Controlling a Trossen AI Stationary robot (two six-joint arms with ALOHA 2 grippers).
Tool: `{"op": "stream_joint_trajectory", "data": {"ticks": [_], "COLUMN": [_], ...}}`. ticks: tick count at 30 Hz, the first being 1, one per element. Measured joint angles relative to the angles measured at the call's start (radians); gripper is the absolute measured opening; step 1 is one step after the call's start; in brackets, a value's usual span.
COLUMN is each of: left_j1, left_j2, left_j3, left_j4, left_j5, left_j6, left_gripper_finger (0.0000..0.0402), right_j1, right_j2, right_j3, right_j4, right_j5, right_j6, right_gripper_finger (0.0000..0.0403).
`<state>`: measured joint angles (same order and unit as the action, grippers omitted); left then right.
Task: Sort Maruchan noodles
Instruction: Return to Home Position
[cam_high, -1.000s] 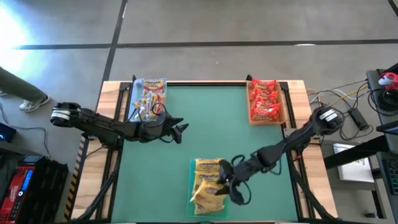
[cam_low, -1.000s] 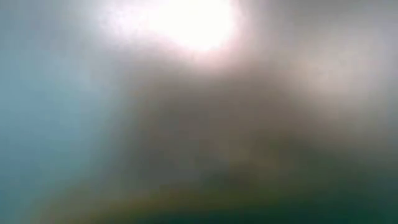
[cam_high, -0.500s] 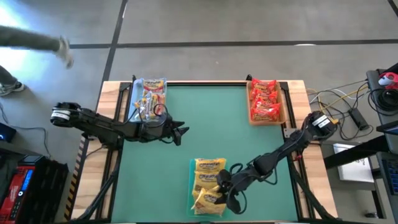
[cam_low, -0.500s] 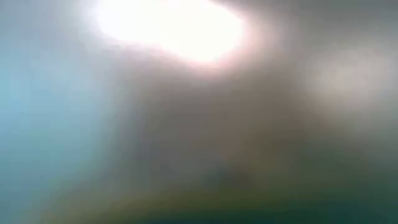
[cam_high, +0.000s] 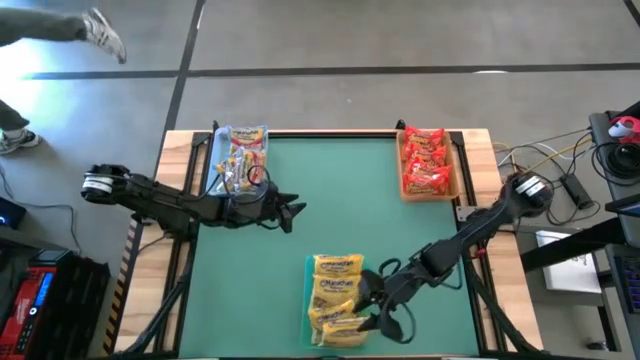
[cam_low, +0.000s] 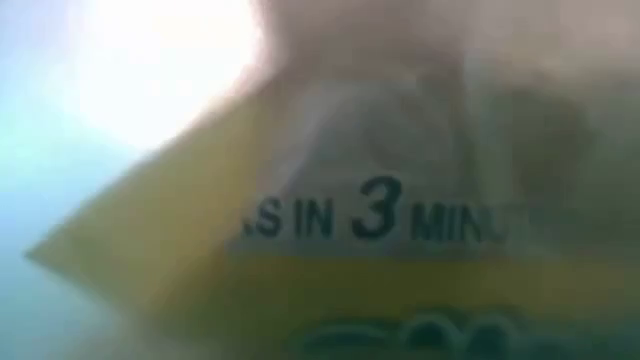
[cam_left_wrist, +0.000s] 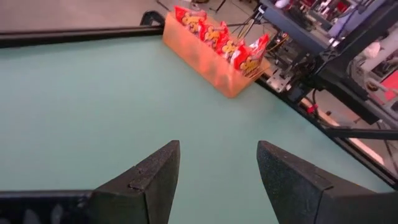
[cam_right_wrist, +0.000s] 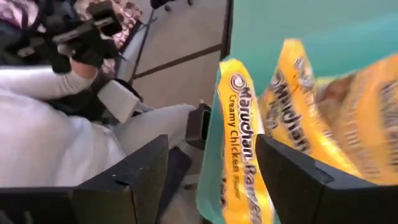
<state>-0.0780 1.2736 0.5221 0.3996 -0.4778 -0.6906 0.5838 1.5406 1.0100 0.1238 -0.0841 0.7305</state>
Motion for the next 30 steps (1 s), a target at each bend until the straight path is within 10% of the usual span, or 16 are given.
{"op": "stream_joint_trajectory", "data": {"ticks": [12,30], "left_j1": [-0.029,-0.047], "left_j2": [-0.095,-0.444], "left_j3": [0.057,0.132], "left_j4": [-0.017,-0.315], "left_j5": [0.076,0.015], "left_j6": [0.218,0.37], "left_gripper_finger": [0.0199,0.0199], "right_j1": [-0.013,-0.341], "right_j2": [-0.36,-0.984], "right_j3": [-0.057,-0.581], "right_j4": [-0.396,-0.342], "right_j5": [0.321,0.284], "right_j6": [-0.326,-0.39], "right_gripper_finger": [0.0226,0.0226]}}
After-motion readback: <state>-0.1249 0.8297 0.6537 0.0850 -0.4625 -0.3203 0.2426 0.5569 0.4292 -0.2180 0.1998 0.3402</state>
